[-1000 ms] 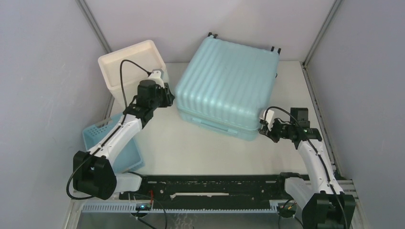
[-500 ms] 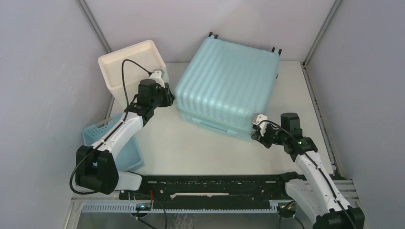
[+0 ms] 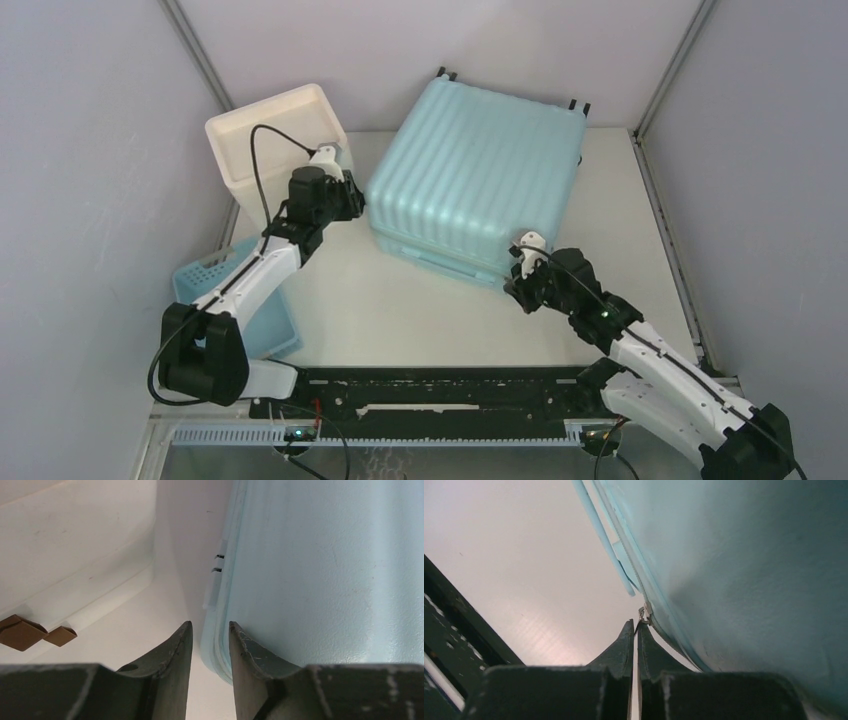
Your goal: Open, take out, and arrange the luggage
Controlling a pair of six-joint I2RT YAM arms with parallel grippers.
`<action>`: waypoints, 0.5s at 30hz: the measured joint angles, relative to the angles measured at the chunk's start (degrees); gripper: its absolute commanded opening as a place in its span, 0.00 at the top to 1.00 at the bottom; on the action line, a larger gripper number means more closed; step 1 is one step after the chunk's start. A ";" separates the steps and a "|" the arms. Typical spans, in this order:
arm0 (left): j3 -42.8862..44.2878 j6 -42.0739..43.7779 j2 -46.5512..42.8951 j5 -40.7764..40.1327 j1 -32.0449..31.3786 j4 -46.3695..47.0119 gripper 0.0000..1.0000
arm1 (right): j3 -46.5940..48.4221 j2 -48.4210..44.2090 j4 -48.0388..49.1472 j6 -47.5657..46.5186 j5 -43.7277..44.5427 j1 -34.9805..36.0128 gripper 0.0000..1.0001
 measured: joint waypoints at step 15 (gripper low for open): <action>-8.63 -3.30 -22.10 4.26 -4.20 -0.31 0.42 | 6.54 -7.85 -16.79 -12.15 -14.73 -1.86 0.32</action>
